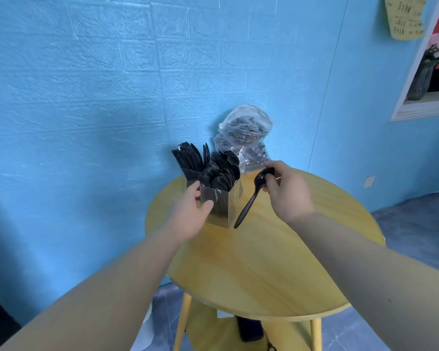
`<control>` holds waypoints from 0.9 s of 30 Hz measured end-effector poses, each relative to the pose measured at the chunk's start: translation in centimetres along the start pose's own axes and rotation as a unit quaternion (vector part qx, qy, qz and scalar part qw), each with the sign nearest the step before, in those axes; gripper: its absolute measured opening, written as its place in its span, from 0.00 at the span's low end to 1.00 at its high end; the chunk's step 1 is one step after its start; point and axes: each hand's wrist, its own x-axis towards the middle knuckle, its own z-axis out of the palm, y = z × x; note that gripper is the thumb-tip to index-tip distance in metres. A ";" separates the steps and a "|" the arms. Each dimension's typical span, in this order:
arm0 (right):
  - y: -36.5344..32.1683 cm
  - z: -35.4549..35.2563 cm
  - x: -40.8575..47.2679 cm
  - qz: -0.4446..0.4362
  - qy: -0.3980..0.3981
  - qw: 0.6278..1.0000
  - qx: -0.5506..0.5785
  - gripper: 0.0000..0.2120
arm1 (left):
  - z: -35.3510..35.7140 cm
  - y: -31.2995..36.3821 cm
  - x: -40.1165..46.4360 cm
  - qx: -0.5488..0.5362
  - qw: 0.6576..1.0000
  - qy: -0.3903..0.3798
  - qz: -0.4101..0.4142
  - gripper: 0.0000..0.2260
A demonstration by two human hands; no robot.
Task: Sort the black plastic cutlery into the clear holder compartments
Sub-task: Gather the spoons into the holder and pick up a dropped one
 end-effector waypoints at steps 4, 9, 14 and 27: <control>0.7 -1.6 0.9 -0.003 0.029 0.999 -0.016 0.06 | 1.5 0.4 1.0 0.000 1.000 0.023 0.009 0.22; 0.6 -3.7 1.6 -0.049 0.060 0.997 0.000 0.09 | 3.5 2.3 2.1 -0.004 0.999 0.017 0.035 0.17; -1.4 -6.3 4.4 -0.117 0.135 0.983 0.043 0.11 | 4.9 3.6 3.5 0.061 0.996 -0.002 0.068 0.21; 0.6 -2.2 10.5 -0.139 0.100 0.981 -0.095 0.13 | 5.8 3.9 6.0 0.056 0.993 -0.045 0.095 0.16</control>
